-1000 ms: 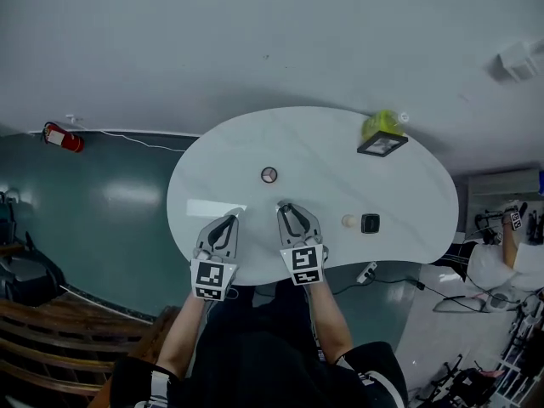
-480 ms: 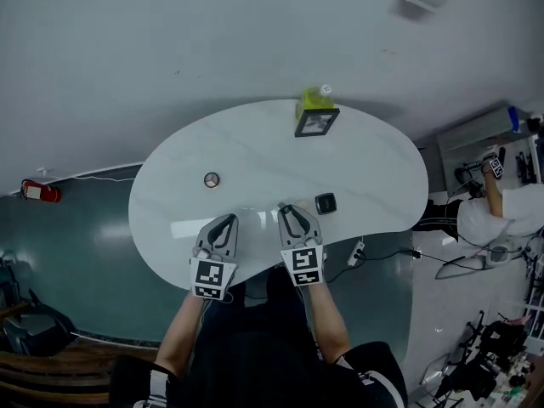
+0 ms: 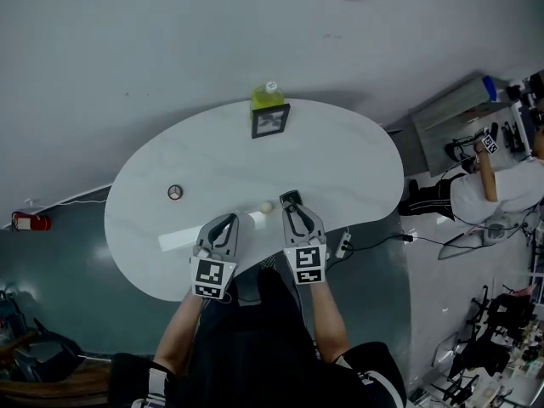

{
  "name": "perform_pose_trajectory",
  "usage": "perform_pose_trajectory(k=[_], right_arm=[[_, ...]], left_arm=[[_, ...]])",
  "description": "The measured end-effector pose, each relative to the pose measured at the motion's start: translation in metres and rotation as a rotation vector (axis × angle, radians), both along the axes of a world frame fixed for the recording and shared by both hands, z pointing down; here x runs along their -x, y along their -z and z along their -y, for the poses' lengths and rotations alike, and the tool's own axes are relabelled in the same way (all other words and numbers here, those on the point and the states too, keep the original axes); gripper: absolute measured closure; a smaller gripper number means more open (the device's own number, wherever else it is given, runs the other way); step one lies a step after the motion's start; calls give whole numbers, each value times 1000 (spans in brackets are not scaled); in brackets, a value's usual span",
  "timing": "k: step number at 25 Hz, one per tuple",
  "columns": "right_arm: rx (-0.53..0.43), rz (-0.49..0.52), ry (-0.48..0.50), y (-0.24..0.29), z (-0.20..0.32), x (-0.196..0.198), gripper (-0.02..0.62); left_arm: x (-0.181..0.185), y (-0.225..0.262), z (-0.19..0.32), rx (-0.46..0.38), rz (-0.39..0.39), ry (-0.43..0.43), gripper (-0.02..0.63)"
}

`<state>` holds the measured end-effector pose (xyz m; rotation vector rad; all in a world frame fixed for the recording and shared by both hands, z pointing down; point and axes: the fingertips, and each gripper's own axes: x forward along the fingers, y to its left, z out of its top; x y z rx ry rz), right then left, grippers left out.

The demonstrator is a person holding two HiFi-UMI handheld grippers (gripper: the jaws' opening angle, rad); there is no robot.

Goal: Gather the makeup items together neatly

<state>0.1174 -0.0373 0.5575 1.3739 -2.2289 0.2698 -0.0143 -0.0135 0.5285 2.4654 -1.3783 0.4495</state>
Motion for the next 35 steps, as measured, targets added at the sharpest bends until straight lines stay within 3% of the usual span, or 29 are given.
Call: perform_pose_trajectory(k=[17,25,35], right_arm=[[50,-22,-104,-32,37,-110,489],[85,-5,-72,-67,51,-119,489],[127,10,-43,-100,56,-113,488]], left_arm=[[-94,-21,46,46,7,-66,586],[-102,-52,49,102,32,-35,586],[-88,-72,50,139,46,25,586]])
